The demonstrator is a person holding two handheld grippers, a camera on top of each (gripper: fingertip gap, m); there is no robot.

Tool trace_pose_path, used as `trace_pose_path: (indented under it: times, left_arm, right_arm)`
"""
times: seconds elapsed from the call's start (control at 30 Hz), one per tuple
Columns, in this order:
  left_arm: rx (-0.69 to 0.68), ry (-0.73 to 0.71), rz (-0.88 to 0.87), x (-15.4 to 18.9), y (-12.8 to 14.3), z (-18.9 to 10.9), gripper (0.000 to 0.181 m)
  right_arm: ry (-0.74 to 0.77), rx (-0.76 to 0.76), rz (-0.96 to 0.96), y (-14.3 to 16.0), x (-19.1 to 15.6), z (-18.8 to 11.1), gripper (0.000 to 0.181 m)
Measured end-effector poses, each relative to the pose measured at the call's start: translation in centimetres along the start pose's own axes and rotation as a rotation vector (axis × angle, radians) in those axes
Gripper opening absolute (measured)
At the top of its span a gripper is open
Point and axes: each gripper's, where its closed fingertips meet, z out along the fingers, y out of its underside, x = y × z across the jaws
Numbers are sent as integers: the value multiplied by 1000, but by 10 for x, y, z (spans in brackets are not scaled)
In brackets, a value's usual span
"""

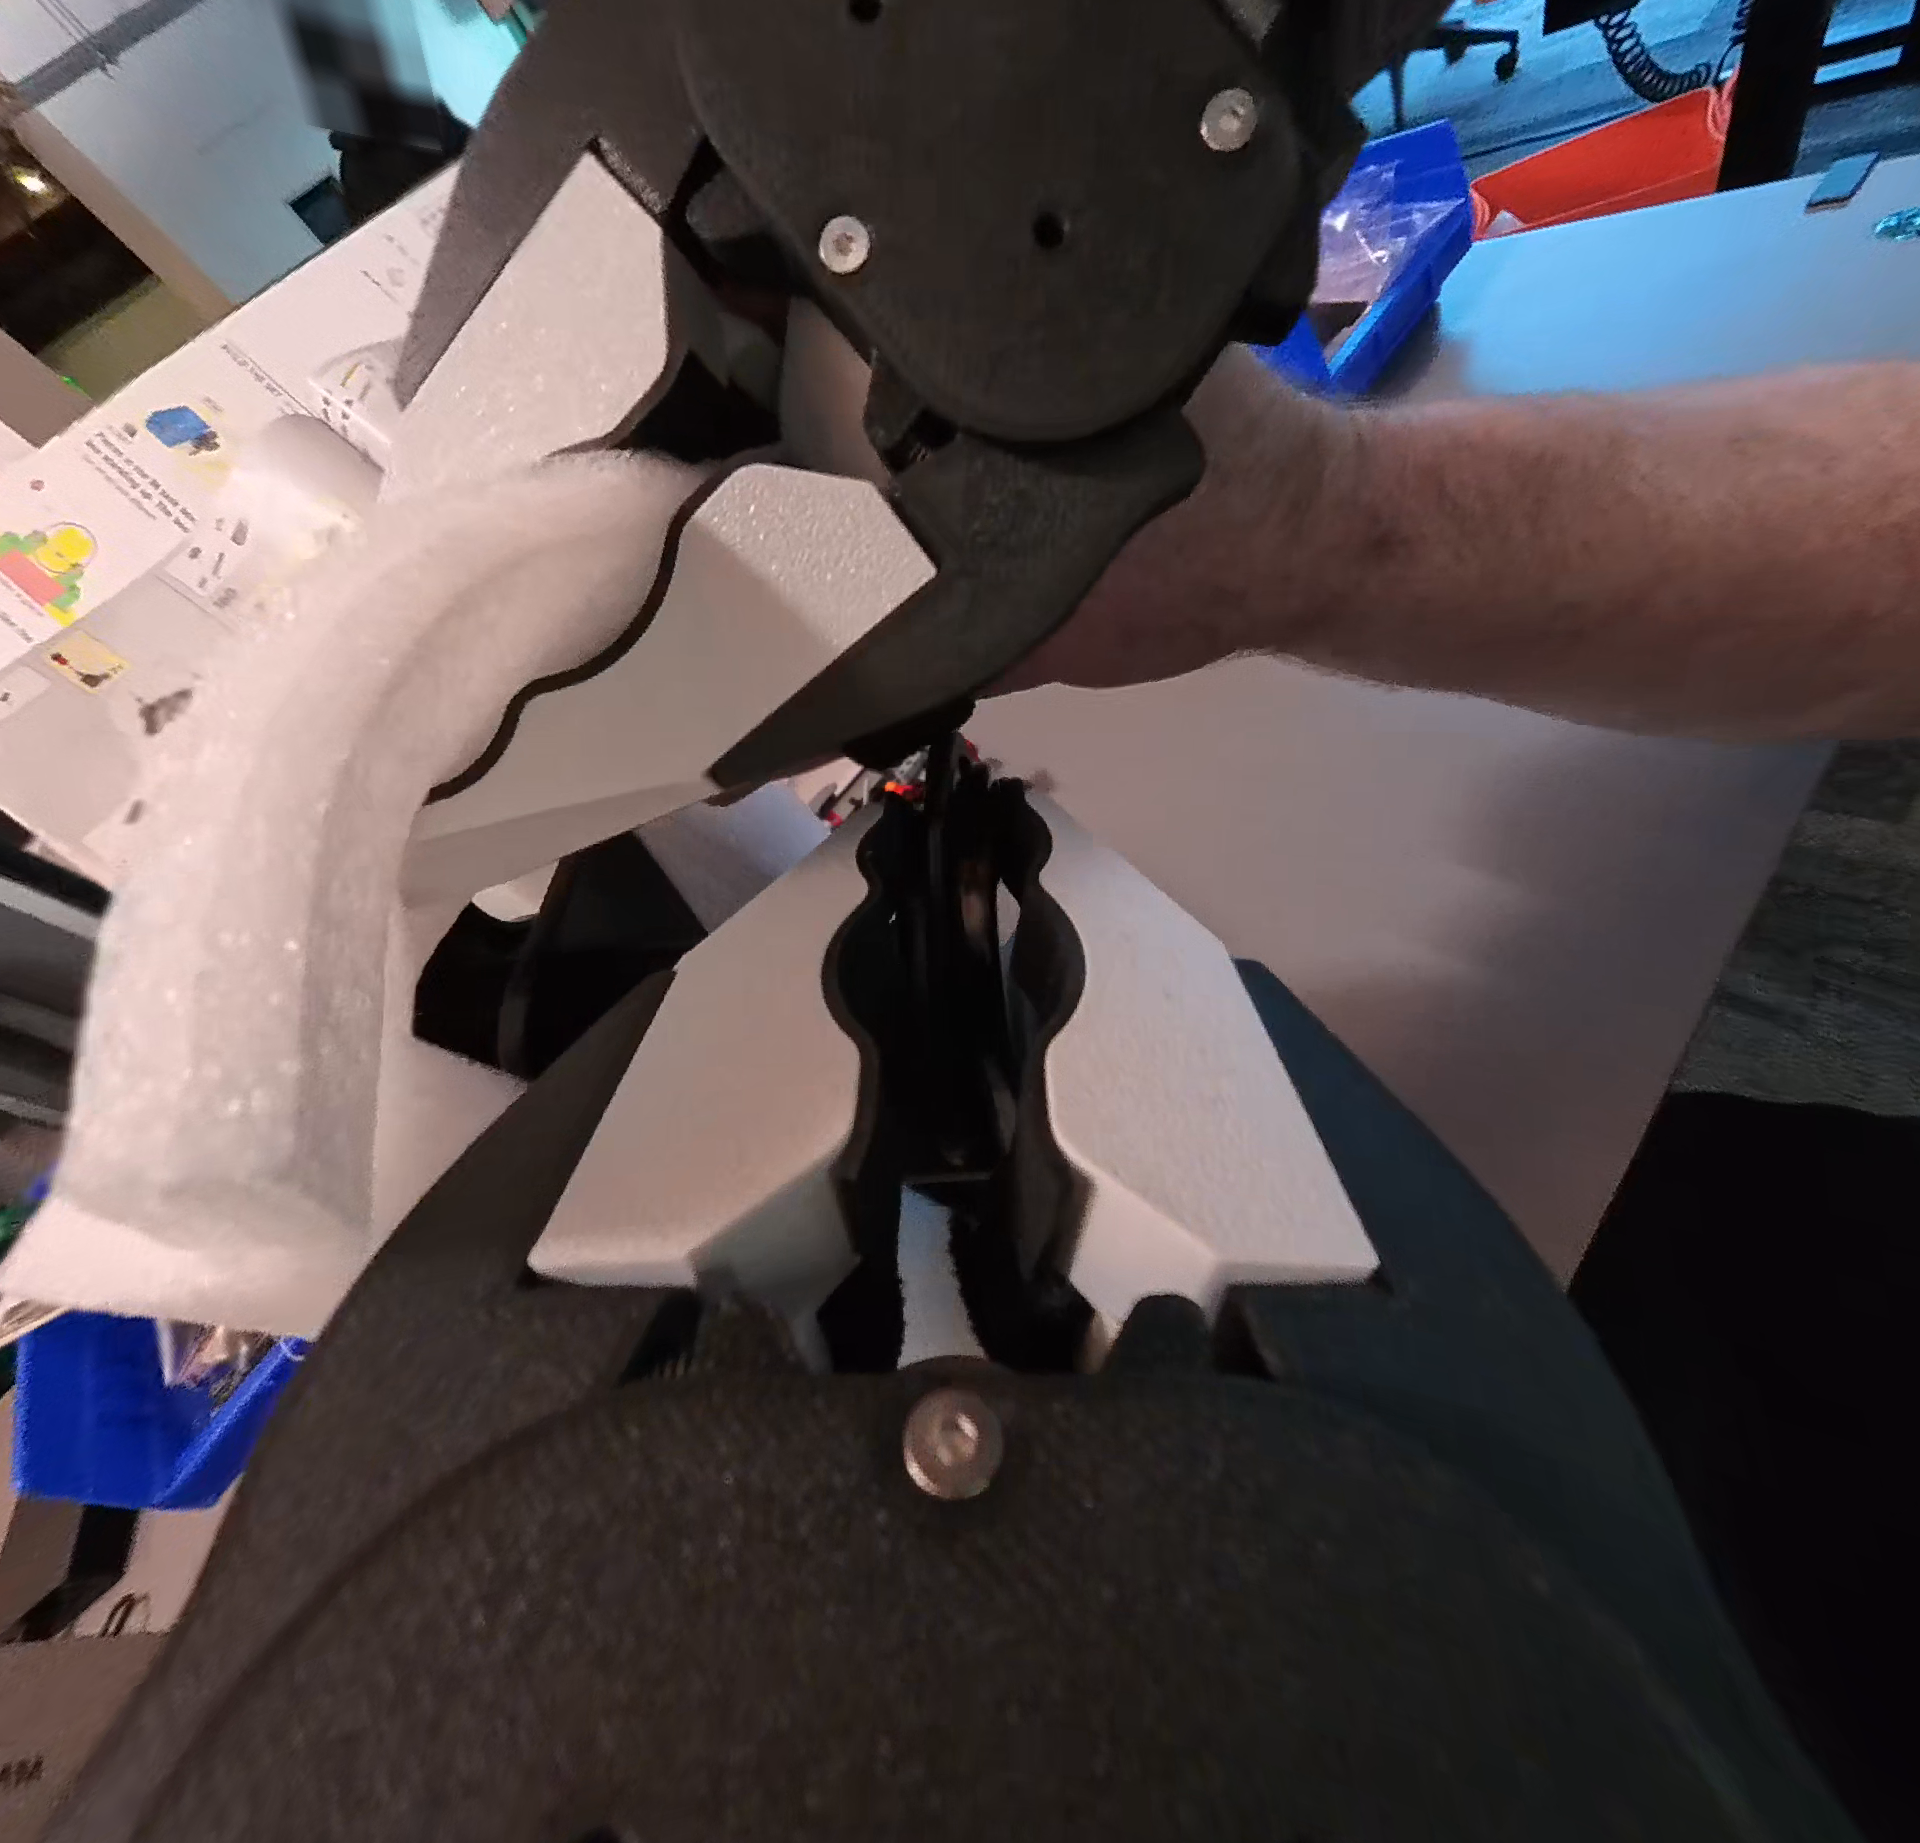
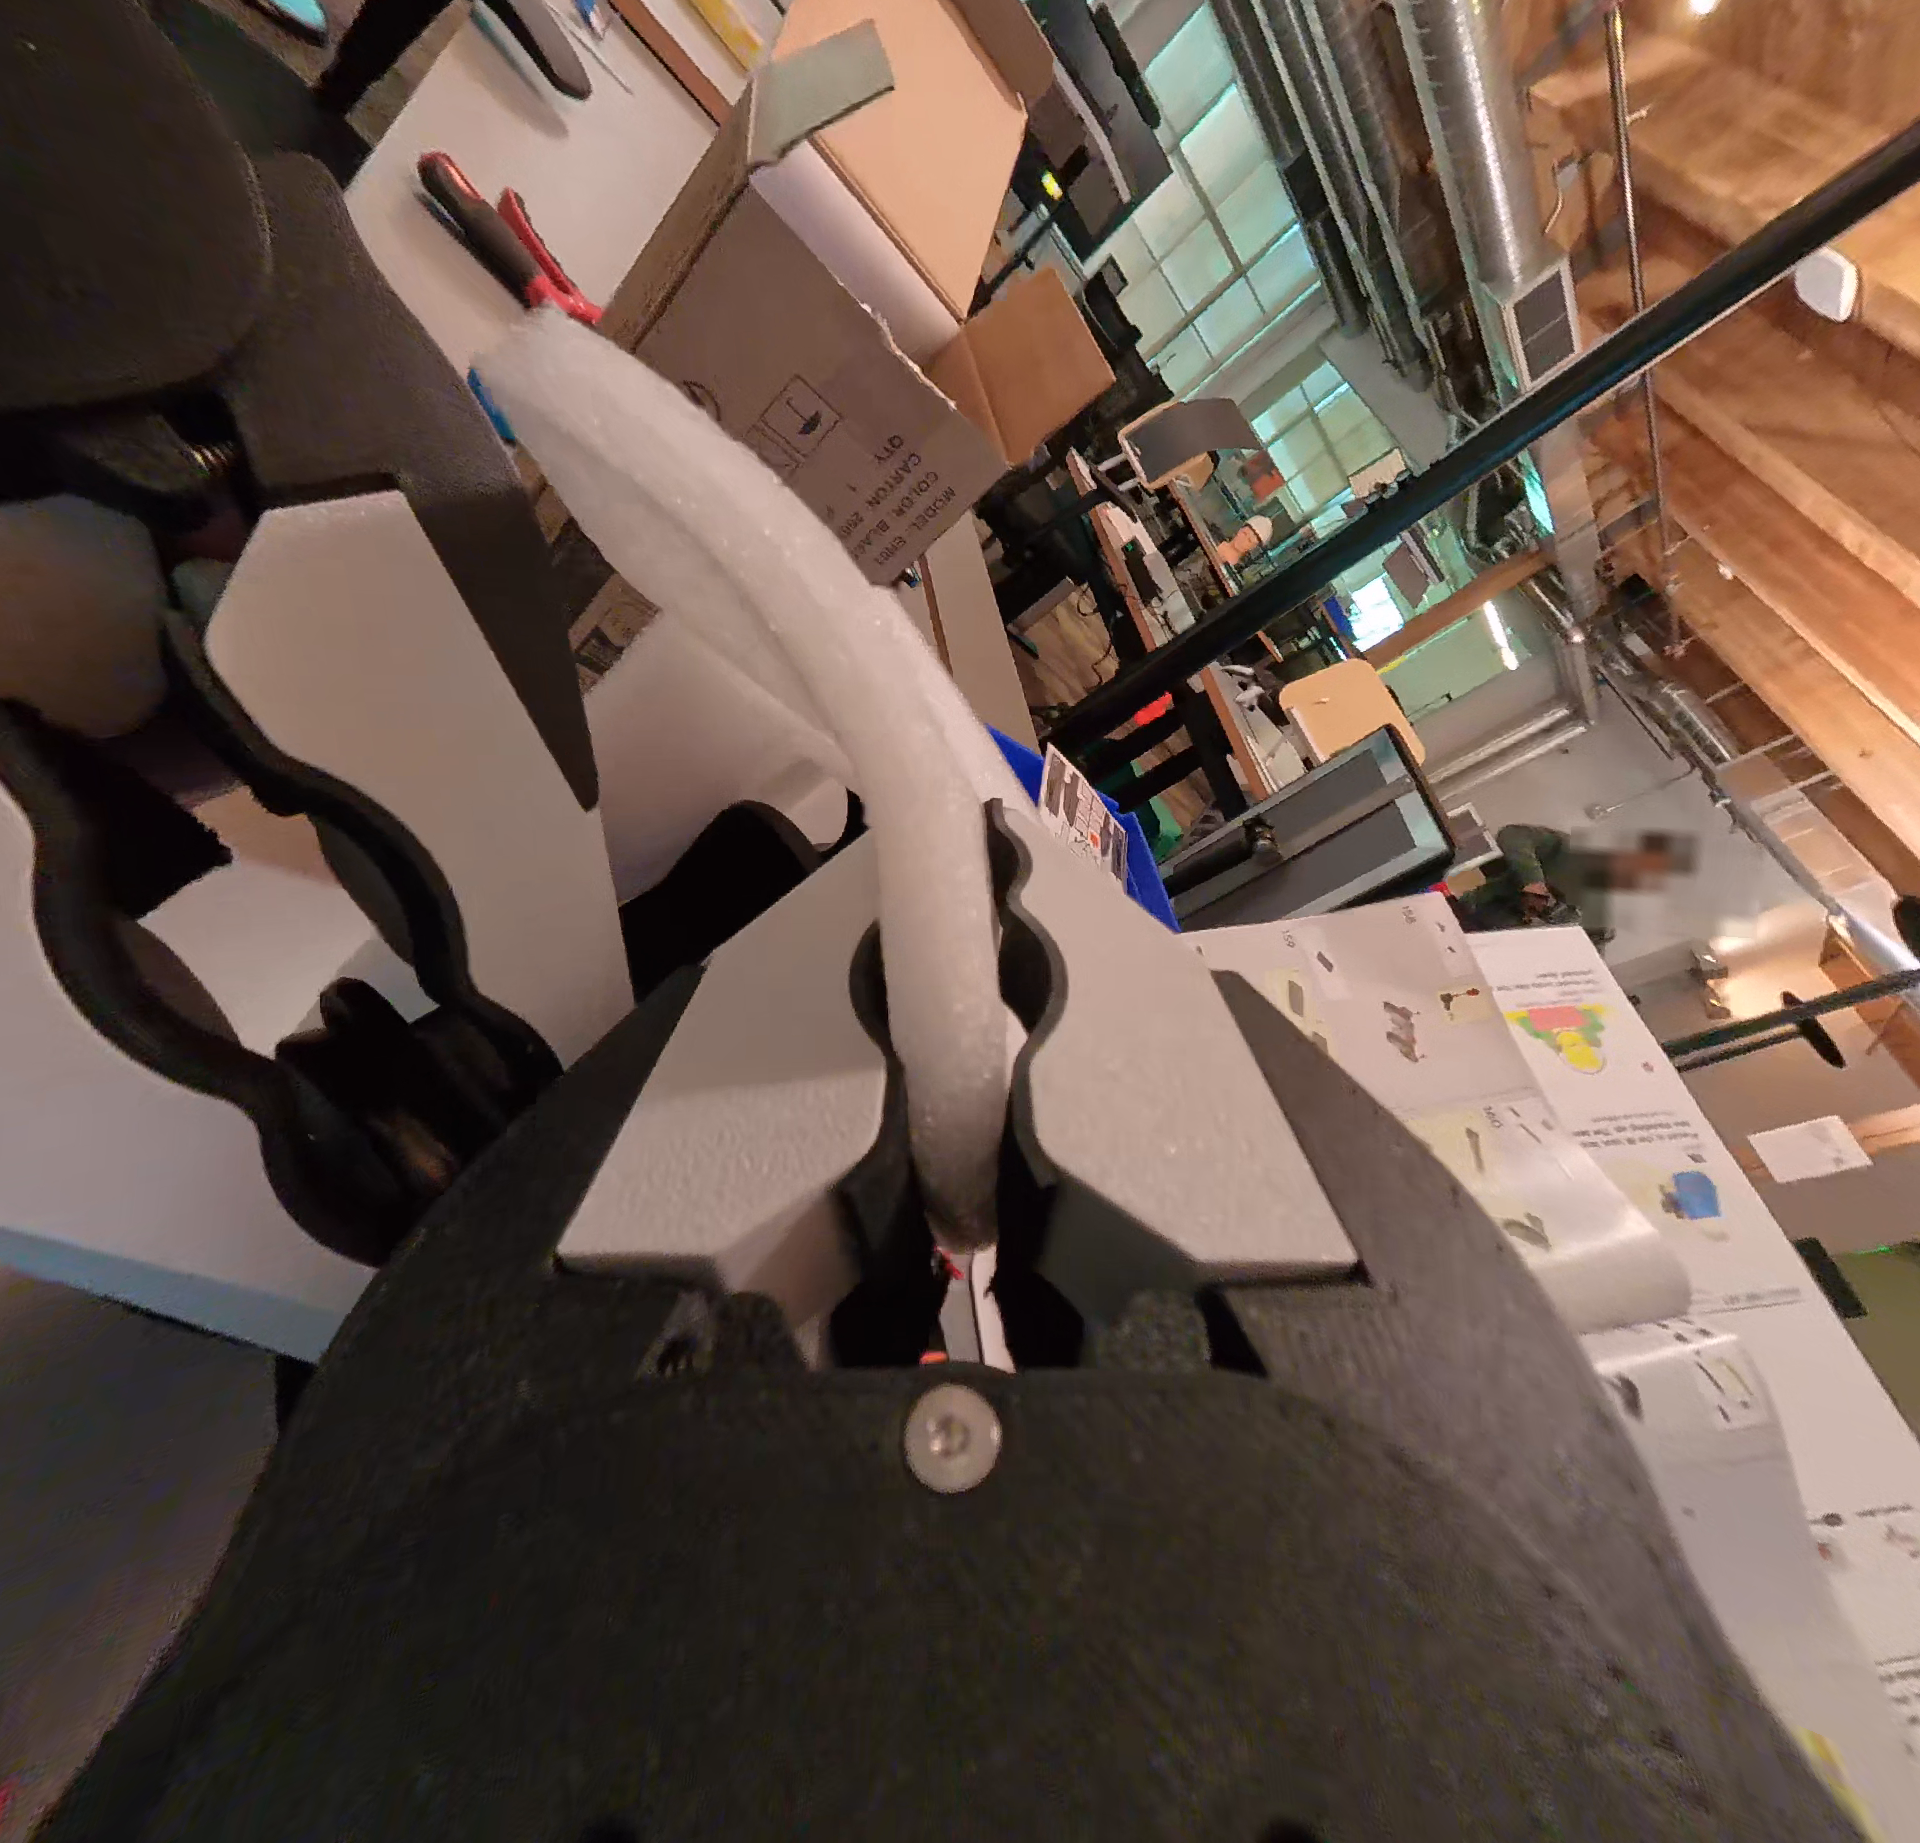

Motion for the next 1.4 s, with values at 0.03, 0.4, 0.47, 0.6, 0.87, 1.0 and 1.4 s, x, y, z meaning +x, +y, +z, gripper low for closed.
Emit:
trace_pose_path:
  times: [0.03, 0.4, 0.47, 0.6, 0.87, 1.0, 1.4]
  left_arm:
    - [-11, -12, 9, -1, 1, 0, 14]
    - [76, 151, 55, 7, -11, -32, 17]
    - [82, 192, 49, 9, -11, -40, 18]
    - [85, 224, 11, 10, 0, -54, 17]
    - [33, 166, -57, 11, 22, -87, 30]
    - [-11, 129, -47, 15, 34, -90, 23]
    - [150, 180, -55, 22, 50, -135, 20]
  right_arm:
    - [-11, 18, 10, -1, -1, 0, 6]
    - [-106, -35, 72, -17, -6, -16, 7]
    - [-126, -96, 53, -18, -10, -14, 7]
    - [-172, -215, 10, -19, -27, -3, 8]
    - [-193, -329, -103, -47, -51, 11, 9]
    - [-227, -313, -161, -64, -70, 15, 11]
    - [-460, 21, 93, -83, -78, -46, 73]
